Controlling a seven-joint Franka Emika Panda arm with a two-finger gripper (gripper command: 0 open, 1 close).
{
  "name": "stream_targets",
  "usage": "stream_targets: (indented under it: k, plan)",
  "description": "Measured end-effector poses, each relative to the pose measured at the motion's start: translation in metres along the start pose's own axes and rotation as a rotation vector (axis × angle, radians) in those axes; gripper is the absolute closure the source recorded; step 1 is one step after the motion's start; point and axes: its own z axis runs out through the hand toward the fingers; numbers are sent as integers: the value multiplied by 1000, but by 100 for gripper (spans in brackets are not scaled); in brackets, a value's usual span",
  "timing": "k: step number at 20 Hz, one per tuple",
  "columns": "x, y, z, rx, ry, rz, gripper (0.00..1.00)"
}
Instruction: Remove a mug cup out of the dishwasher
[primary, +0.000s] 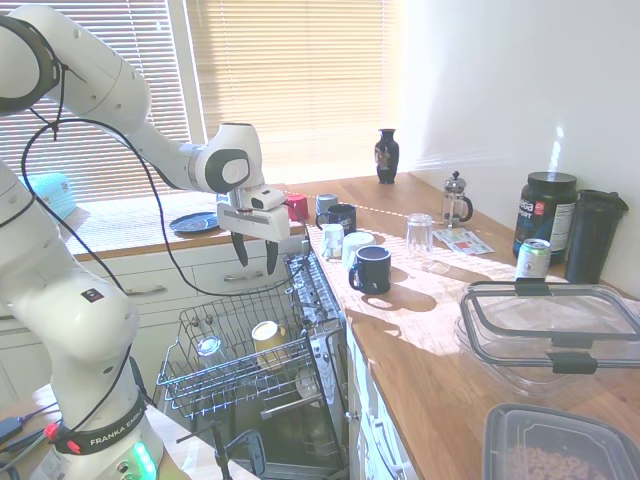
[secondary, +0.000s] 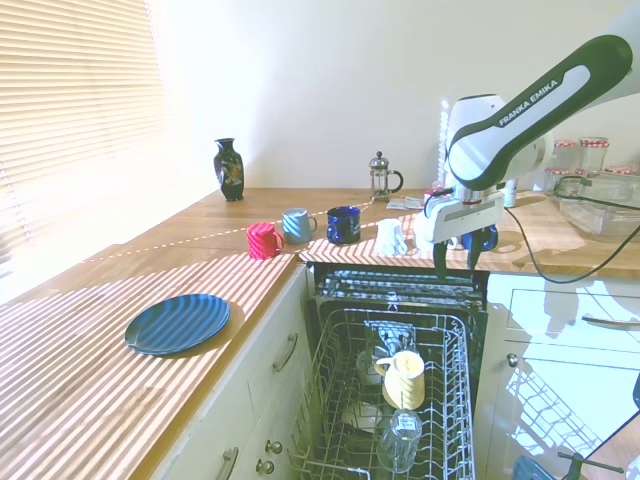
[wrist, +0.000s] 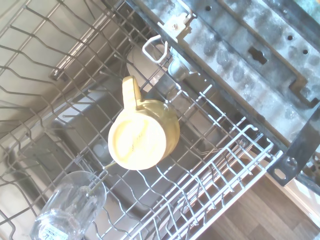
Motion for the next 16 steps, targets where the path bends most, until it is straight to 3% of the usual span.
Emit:
stream_targets:
  k: [7, 16]
  plan:
    - [-7, -10, 7, 1, 6, -39, 0]
    - [-41, -57, 61, 12, 48, -192, 0]
